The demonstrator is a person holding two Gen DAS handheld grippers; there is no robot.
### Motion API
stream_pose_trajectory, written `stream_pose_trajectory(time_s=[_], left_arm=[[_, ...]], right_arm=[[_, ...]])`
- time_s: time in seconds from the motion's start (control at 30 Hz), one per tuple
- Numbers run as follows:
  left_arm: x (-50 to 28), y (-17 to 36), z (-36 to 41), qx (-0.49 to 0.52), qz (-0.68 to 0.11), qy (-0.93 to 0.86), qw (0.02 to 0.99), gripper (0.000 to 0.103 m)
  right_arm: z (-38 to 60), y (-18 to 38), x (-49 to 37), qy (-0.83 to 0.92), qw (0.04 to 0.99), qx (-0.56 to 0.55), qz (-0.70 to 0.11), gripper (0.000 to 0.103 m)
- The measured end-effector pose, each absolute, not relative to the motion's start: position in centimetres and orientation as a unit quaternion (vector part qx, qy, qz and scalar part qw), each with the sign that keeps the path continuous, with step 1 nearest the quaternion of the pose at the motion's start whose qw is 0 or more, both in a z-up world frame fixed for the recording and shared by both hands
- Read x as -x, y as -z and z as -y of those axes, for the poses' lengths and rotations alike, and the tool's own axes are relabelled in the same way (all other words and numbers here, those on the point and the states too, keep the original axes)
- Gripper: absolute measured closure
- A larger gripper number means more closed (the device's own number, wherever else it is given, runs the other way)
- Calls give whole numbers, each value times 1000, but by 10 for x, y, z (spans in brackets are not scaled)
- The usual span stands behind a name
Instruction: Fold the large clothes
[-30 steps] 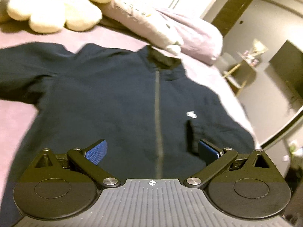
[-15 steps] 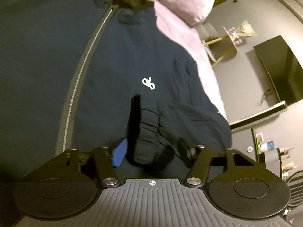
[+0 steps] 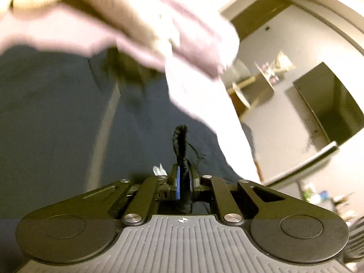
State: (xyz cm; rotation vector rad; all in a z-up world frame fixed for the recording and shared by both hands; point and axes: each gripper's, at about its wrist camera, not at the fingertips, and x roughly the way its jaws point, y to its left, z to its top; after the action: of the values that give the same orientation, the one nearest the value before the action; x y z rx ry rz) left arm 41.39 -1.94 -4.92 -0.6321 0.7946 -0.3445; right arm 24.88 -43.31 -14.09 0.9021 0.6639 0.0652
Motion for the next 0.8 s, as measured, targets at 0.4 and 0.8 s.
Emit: stream_pose_trajectory(time_s=[0.4, 0.8], left_arm=[[-423, 85, -54, 220, -397, 20, 891, 64], [-429, 110, -67, 259, -395, 19, 881, 87]], right_arm=[[396, 146, -305, -66, 838, -430, -328, 32], [392, 165, -353, -65, 799, -497, -332, 34]])
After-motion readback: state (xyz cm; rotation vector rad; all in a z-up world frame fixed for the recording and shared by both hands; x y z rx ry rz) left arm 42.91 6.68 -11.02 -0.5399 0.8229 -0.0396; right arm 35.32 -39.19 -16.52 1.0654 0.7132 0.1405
